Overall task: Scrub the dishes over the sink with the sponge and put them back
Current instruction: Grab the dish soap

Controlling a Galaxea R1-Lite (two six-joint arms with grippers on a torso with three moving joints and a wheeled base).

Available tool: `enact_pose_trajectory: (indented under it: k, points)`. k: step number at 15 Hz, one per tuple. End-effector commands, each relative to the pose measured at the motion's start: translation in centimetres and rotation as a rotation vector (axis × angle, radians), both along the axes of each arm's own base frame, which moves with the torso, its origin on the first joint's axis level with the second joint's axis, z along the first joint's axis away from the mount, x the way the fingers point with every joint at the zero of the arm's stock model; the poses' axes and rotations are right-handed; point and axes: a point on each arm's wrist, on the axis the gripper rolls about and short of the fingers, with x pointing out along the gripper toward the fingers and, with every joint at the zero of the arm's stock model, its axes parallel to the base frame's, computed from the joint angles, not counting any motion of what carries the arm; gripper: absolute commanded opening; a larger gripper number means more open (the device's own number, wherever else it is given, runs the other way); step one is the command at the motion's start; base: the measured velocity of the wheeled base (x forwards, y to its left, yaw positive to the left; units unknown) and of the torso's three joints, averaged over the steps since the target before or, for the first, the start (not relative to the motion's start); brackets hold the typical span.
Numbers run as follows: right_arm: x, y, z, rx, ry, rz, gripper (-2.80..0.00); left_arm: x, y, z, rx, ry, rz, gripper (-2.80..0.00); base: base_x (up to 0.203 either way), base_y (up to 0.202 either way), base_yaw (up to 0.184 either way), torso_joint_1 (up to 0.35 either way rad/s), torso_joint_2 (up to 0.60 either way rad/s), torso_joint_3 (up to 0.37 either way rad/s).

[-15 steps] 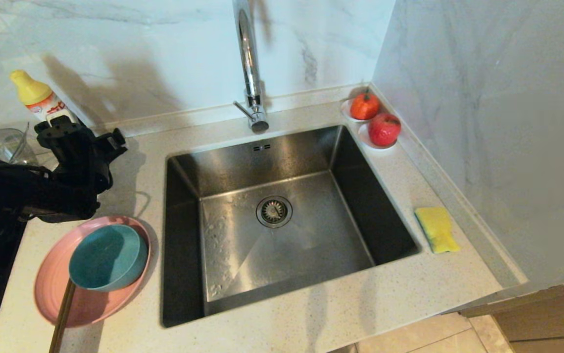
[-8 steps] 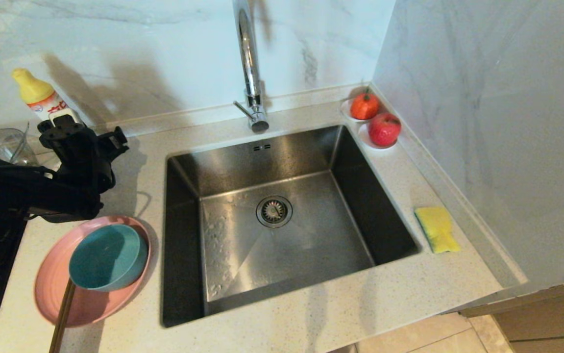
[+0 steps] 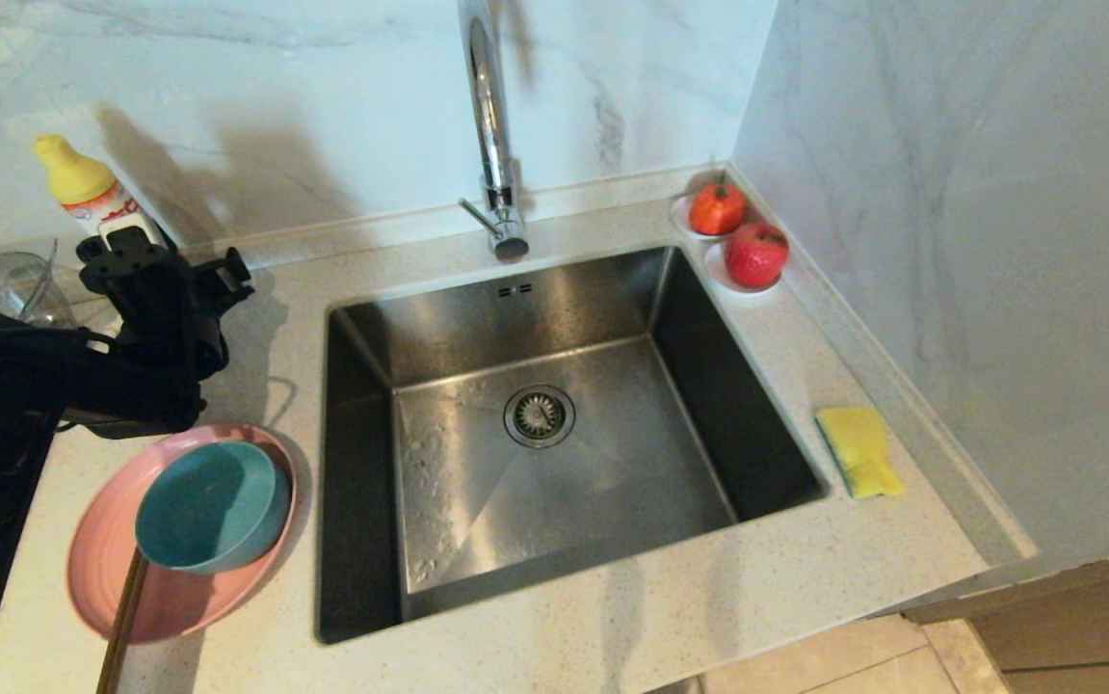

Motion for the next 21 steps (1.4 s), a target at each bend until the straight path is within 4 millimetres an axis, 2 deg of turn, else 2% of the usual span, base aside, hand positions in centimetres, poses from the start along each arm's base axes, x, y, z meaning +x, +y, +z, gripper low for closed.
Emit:
enact_pose_trajectory:
  k: [1, 3, 4, 11, 13, 15, 17, 21]
  points:
    - [0.0, 0.0, 0.0, 0.0, 0.0, 0.0, -2.8, 0.0, -0.1, 0.1, -0.004, -0.01, 0.002, 0.0, 0.0, 0.0, 0.0, 0.0, 0.0, 0.0]
    - [0.0, 0.0, 0.0, 0.0, -0.001, 0.0, -2.8, 0.0, 0.0, 0.0, -0.005, -0.005, 0.005, 0.0, 0.0, 0.0, 0.0, 0.0, 0.0, 0.0]
    - [0.0, 0.0, 0.0, 0.0, -0.001, 0.0, -2.8, 0.0, 0.0, -0.1, -0.007, -0.004, 0.008, -2.8, 0.0, 0.0, 0.0, 0.0, 0.0, 0.0]
    - [0.0, 0.0, 0.0, 0.0, -0.001, 0.0, -2.8, 0.7, 0.1, -0.7, -0.004, -0.007, 0.01, -2.8, 0.0, 0.0, 0.0, 0.0, 0.0, 0.0]
    - [0.0, 0.0, 0.0, 0.0, -0.001, 0.0, -2.8, 0.4, 0.1, -0.2, -0.009, -0.019, 0.016, -2.8, 0.0, 0.0, 0.0, 0.0, 0.0, 0.0]
    - [0.0, 0.0, 0.0, 0.0, -0.001, 0.0, -2.8, -0.3, 0.0, 1.3, -0.022, -0.05, 0.063, -2.8, 0.0, 0.0, 0.0, 0.0, 0.0, 0.0]
    - [0.0, 0.0, 0.0, 0.0, 0.001, 0.0, -2.8, -1.6, -0.2, 4.2, -0.018, -0.101, 0.072, -2.8, 0.0, 0.0, 0.0, 0.0, 0.0, 0.0]
    - [0.0, 0.0, 0.0, 0.0, -0.001, 0.0, -2.8, -6.8, -1.6, 11.5, -0.003, -0.187, 0.061, -2.8, 0.0, 0.0, 0.0, 0.0, 0.0, 0.0]
